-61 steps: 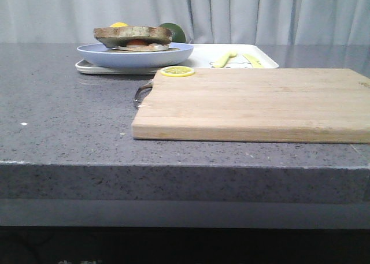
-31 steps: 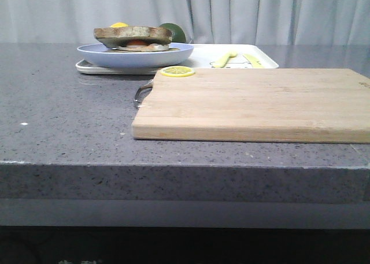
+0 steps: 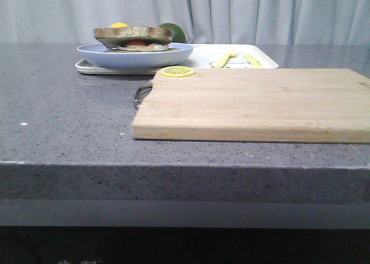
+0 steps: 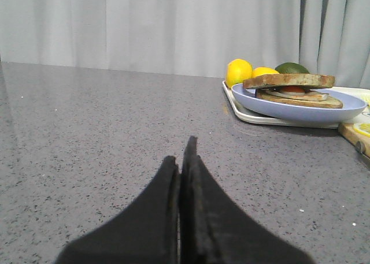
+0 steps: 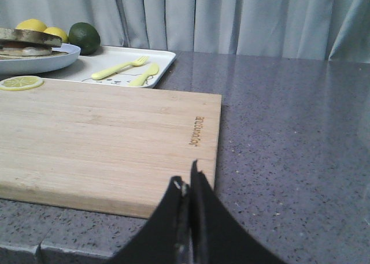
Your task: Place bread and move sandwich to tray
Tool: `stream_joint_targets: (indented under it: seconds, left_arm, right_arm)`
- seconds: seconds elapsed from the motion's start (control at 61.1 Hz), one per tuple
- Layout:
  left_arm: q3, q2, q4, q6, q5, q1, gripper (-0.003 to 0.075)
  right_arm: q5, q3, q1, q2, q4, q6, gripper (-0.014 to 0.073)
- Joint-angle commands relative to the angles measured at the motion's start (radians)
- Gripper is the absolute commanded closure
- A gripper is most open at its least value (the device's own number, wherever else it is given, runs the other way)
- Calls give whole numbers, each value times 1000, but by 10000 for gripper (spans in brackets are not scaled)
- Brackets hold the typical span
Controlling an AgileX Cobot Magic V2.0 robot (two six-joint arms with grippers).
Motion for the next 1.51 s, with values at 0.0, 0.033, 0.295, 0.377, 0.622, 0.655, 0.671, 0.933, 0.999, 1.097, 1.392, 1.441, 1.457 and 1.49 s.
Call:
stream_joint_targets:
  seconds: [0.0,0.033,0.295,0.377,0.622,0.655,0.671,0.933,0.999,1.097,1.392,1.441,1.457,1.49]
  left_arm:
    - [1,-22,-2,-10,-84,-8,741]
    - [1,-22,-2,-10,-84,-8,741]
    - [1,-22,-2,-10,-84,-8,741]
    - [1,-22,-2,-10,-84,-8,741]
    - [1,-22,-2,-10,-84,-8,741]
    - [1,-22,-2,-10,-84,-8,741]
    - [1,-22,-2,-10,-84,-8,741]
    - [1,-22,-2,-10,-84,-8,741]
    - [1,-22,-2,-10,-84,-8,741]
    - [1,-22,-2,-10,-84,-8,741]
    - [1,-22,-2,-10,-84,-8,741]
    - [1,-22,-2,-10,-84,-8,741]
    - [1,-22,-2,-10,-84,-8,741]
    - [1,-22,-2,-10,-84,-8,741]
  right_arm:
    - [-84,-3,-6,-19,-10,-3,664]
    - [-91,-3,-6,-19,-10,0,664]
    - [-119,-3,-6,-19,-119,237,664]
    - [-119,-3,-6,-19,-133,244,664]
    - [-113,-3,-8,-19,-132,244,664]
    - [-109,-3,-11,-19,-132,244,664]
    - [-107,-3,-13,-19,-132,244,664]
    - [-87,-3,-56,-19,-132,244,664]
    - [-87,-3,-56,-19,-132,244,664]
    - [-87,-3,-56,-19,-132,244,664]
    - [-87,-3,-56,-19,-132,244,664]
    - [-87,-3,-56,-19,-132,244,664]
    - [-87,-3,-56,-19,-132,244,664]
    - [-86,-3,-56,-19,-132,244,664]
